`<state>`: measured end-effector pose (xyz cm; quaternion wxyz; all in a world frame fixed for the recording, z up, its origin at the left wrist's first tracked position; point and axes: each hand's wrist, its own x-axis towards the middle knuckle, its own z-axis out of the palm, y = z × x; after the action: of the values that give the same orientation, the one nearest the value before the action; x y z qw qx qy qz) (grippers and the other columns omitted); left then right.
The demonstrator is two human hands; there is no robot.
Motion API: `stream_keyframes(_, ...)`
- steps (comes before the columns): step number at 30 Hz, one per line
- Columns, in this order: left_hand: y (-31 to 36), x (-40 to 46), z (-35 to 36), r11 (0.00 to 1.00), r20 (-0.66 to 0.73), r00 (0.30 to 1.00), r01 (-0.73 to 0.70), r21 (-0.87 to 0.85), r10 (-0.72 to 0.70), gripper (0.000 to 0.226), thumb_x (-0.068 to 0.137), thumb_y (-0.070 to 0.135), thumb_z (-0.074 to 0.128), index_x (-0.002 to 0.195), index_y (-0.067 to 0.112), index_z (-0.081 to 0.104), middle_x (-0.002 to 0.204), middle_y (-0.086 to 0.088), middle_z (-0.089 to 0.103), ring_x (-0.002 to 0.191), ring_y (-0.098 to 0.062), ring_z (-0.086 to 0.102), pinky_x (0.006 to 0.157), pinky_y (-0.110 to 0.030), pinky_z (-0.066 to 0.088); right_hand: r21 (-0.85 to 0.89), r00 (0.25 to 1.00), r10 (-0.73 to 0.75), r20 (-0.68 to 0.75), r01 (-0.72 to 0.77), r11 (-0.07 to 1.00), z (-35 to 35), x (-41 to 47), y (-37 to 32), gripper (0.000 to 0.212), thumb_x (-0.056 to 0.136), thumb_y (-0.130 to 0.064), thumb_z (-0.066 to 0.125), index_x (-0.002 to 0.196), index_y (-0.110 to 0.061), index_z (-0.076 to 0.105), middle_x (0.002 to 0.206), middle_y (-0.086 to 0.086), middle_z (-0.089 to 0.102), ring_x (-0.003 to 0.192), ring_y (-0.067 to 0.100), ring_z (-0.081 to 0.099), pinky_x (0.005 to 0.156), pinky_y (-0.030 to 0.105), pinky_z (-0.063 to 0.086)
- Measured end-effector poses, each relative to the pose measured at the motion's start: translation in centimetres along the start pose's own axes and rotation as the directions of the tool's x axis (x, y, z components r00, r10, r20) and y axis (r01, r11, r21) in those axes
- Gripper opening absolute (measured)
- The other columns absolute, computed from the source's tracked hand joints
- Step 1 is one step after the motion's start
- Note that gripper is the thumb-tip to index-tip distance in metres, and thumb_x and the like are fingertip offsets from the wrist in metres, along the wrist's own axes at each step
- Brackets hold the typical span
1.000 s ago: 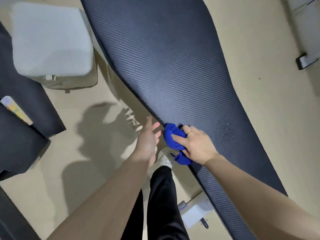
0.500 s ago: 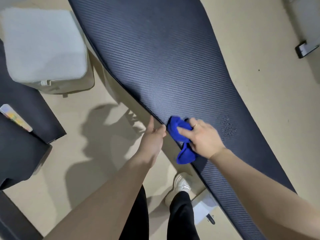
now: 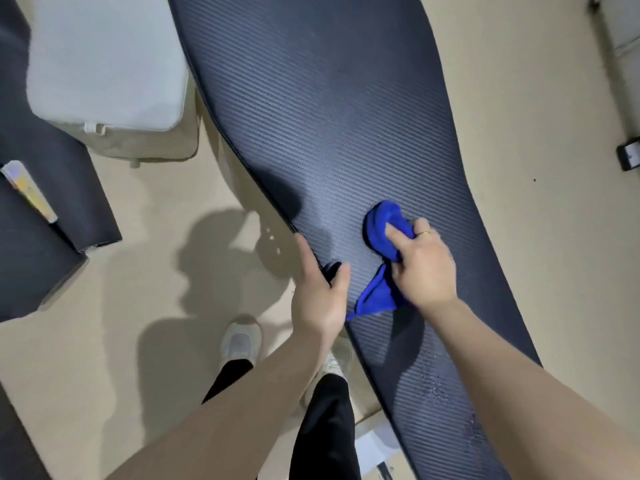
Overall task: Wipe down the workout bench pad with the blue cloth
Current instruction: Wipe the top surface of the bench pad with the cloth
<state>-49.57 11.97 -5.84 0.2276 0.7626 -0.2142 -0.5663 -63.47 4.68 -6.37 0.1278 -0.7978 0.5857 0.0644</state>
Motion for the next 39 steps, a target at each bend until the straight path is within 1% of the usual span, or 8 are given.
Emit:
stream_keyframes(4,-0.7,0.3,1.4,0.971,-0.062,0.996,-0.047,0.233,0.063,0.101,0.082,0.027,0.062,0.148,0.025,-0.014,0.144,-0.01,0.046,0.12,-0.033,0.054,0.099,-0.039,0.045,-0.004,0.963,0.258,-0.08,-0.259,0.966,0.1,0.7,1.0,0.044,0.075,-0.001,0.055,0.115,-0.018,0.059,0.096,0.022,0.05,0.081,0.04,0.051,0.064,0.041,0.045)
stream_keyframes(10,1.0,-0.2,3.9,0.987,-0.186,0.982,0.044,0.154,-0.014,0.104,0.078,0.024,0.065,0.149,0.019,-0.011,0.153,-0.009,0.029,0.137,-0.031,0.034,0.112,-0.045,0.031,-0.04,0.978,-0.204,0.044,0.205,0.978,0.2,-3.7,3.3,0.057,0.055,0.002,0.068,0.106,-0.023,0.065,0.089,0.016,0.06,0.066,0.034,0.055,0.056,0.034,0.047)
stream_keyframes(16,3.1,0.0,6.7,0.977,-0.247,0.963,0.145,0.158,-0.103,0.123,0.07,0.032,0.076,0.147,0.009,-0.017,0.156,-0.021,-0.011,0.143,-0.039,0.011,0.113,-0.049,0.014,0.059,0.93,0.361,-0.071,-0.357,0.932,-0.2,0.9,10.2,0.051,0.072,0.005,0.045,0.116,-0.017,0.057,0.106,0.02,0.049,0.091,0.038,0.048,0.074,0.041,0.045)
stream_keyframes(20,2.4,-0.3,7.3,0.959,-0.33,0.941,0.162,0.231,-0.08,0.123,0.069,0.038,0.077,0.148,0.011,-0.014,0.158,-0.016,-0.008,0.143,-0.038,0.014,0.112,-0.049,0.021,0.05,1.0,0.0,-0.008,0.001,0.999,0.1,-2.2,8.9,0.056,0.057,0.003,0.056,0.108,-0.019,0.06,0.093,0.023,0.053,0.075,0.038,0.051,0.063,0.041,0.049)
stream_keyframes(24,2.6,-0.4,7.4,0.954,-0.329,0.94,0.173,0.247,-0.085,0.122,0.072,0.038,0.075,0.148,0.013,-0.016,0.159,-0.013,-0.009,0.143,-0.037,0.014,0.112,-0.05,0.021,0.099,0.884,-0.423,0.197,0.412,0.906,-0.2,-4.4,9.6,0.059,0.053,-0.002,0.068,0.107,-0.025,0.061,0.093,0.016,0.059,0.072,0.035,0.054,0.061,0.04,0.049)
stream_keyframes(31,2.4,-0.2,7.4,0.953,-0.339,0.937,0.179,0.246,-0.089,0.122,0.073,0.038,0.075,0.147,0.015,-0.019,0.158,-0.014,-0.009,0.143,-0.038,0.011,0.114,-0.05,0.017,0.133,0.978,0.204,0.045,-0.208,0.969,-1.2,-0.6,13.2,0.057,0.071,0.005,0.048,0.122,-0.018,0.057,0.108,0.021,0.048,0.094,0.039,0.046,0.076,0.045,0.049)
stream_keyframes(35,2.3,-0.4,7.1,0.942,-0.348,0.935,0.179,0.283,-0.074,0.122,0.071,0.04,0.075,0.148,0.016,-0.017,0.159,-0.011,-0.005,0.142,-0.038,0.016,0.113,-0.052,0.02,0.111,0.974,-0.168,0.154,0.152,0.982,-0.6,-4.9,10.9,0.057,0.061,0.0,0.06,0.115,-0.019,0.06,0.102,0.021,0.054,0.085,0.04,0.052,0.068,0.045,0.052)
stream_keyframes(39,3.1,-0.4,6.9,0.952,-0.316,0.941,0.2,0.234,-0.12,0.122,0.073,0.035,0.076,0.147,0.015,-0.018,0.158,-0.012,-0.004,0.142,-0.037,0.015,0.115,-0.049,0.02,-0.055,0.975,-0.202,0.089,0.207,0.977,-1.1,-3.7,11.9,0.056,0.056,0.001,0.064,0.108,-0.018,0.063,0.091,0.02,0.057,0.078,0.039,0.054,0.066,0.042,0.046)
